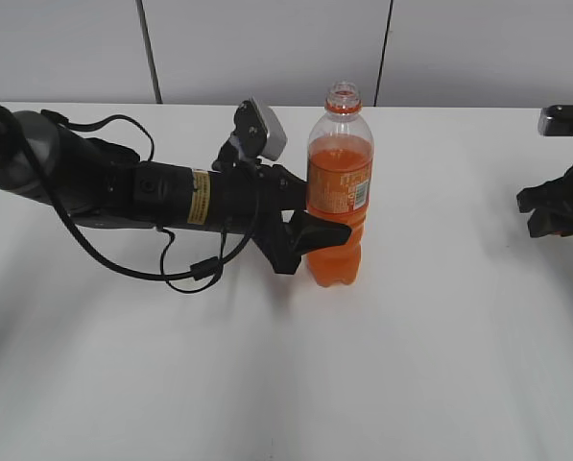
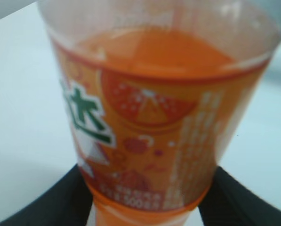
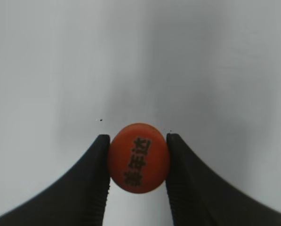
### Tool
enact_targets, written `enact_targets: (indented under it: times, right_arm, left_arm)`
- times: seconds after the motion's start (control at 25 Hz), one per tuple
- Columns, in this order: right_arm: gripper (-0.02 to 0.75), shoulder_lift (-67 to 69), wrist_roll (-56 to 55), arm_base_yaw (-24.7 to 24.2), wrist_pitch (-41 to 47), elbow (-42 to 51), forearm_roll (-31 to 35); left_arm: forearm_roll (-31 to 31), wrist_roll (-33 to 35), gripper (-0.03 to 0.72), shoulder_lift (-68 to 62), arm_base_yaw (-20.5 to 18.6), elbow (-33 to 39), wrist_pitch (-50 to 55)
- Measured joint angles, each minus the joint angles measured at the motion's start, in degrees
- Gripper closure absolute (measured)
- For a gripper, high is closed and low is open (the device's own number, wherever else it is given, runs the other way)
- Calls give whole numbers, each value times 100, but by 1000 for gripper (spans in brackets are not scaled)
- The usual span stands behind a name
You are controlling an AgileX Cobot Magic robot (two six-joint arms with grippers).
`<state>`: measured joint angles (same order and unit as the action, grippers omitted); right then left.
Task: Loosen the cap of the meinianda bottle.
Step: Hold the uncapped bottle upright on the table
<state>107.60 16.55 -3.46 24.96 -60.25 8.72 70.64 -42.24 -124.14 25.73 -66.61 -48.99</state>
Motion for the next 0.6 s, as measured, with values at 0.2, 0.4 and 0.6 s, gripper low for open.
enact_targets:
  times: [0.2,0.4,0.6]
  right_arm:
    - [465,323,10,0,-194,0,0]
    - [465,501,17,5,-230,0,0]
    - [467,582,17,5,-237,4,0]
  left_arm:
    - [0,0,286,0,0,0,0]
    - [4,0,286,0,0,0,0]
    - [4,0,286,0,0,0,0]
